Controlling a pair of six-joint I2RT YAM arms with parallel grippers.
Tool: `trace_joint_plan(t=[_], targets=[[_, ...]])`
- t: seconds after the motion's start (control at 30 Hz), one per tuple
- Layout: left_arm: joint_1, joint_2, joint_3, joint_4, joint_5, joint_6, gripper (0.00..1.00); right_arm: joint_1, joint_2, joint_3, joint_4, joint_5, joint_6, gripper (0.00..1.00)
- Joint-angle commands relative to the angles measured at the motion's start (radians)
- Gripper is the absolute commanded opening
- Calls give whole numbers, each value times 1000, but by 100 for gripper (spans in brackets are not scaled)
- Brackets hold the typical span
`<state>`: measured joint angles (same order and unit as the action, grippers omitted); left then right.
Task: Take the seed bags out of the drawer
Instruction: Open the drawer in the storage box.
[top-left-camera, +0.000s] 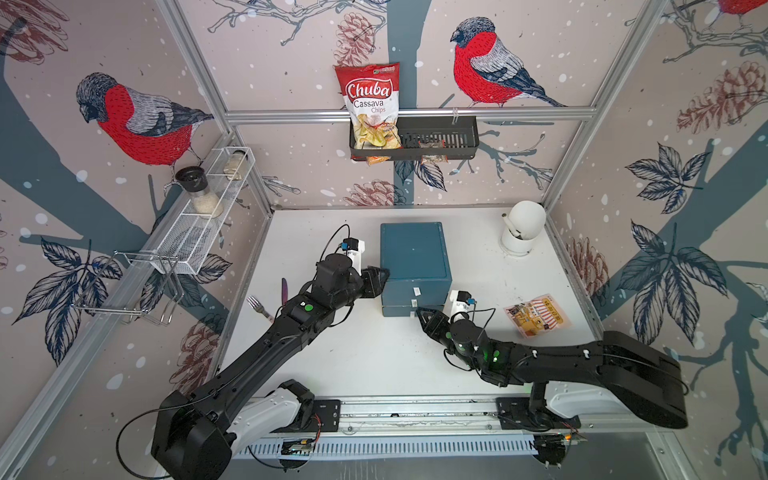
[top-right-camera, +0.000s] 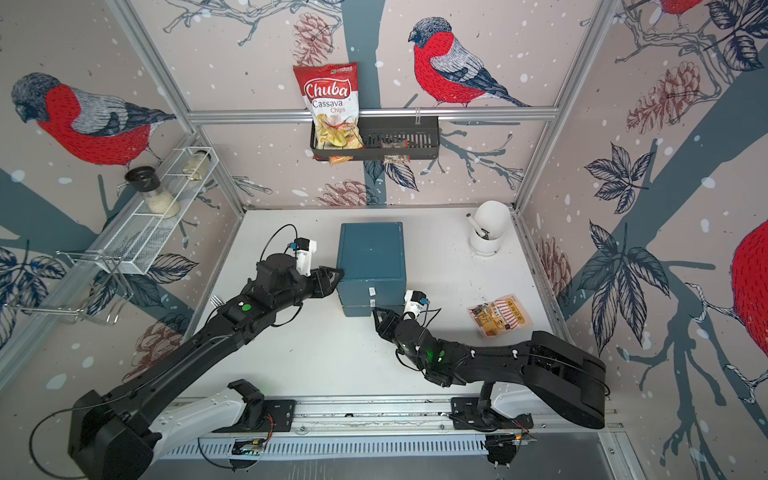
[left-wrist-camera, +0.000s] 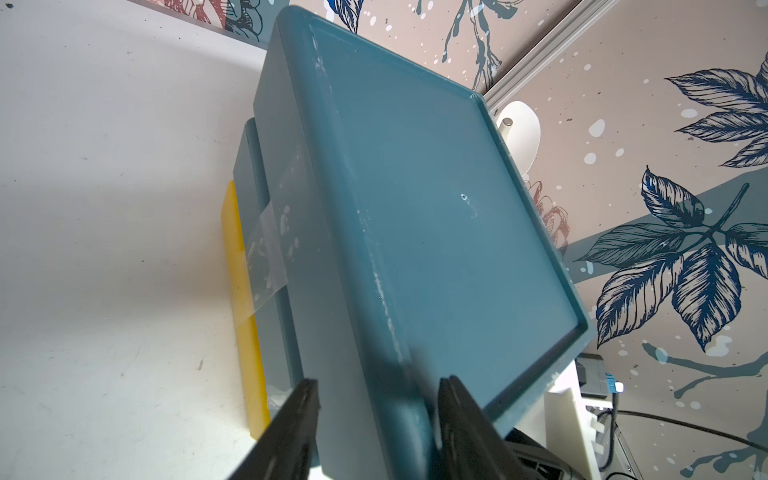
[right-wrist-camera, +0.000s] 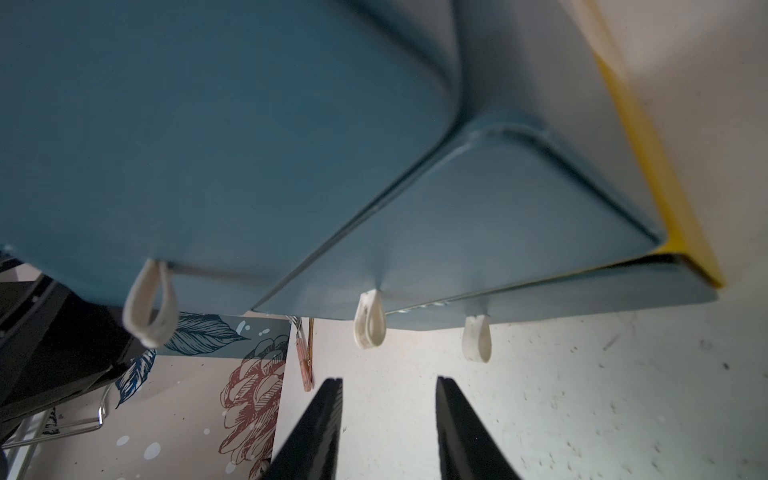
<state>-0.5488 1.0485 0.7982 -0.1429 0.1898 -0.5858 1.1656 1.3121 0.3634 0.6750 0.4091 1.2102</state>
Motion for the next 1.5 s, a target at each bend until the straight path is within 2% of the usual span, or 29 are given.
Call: trace_joint_plan(t=[0.0,0.33,0.57,1.07,1.33,1.47], targets=[[3,0,-4,-49,16,33,51,-4,30,3,108,12,6,42],[4,-11,-15,-45,24,52,50,-18,96,19,189,-11,-20,40],[3,-13,-16,-52,21,64,50,-43,141,29,225,-49,-9,35],[5,-10,-16,-50,36,83,48,-73,157,29,252,-69,-15,28],[5,-15,-14,-61,36,90,48,-88,171,42,250,-94,-20,18],[4,-13,-14,-64,33,93,48,-89,171,42,243,-105,-19,5]])
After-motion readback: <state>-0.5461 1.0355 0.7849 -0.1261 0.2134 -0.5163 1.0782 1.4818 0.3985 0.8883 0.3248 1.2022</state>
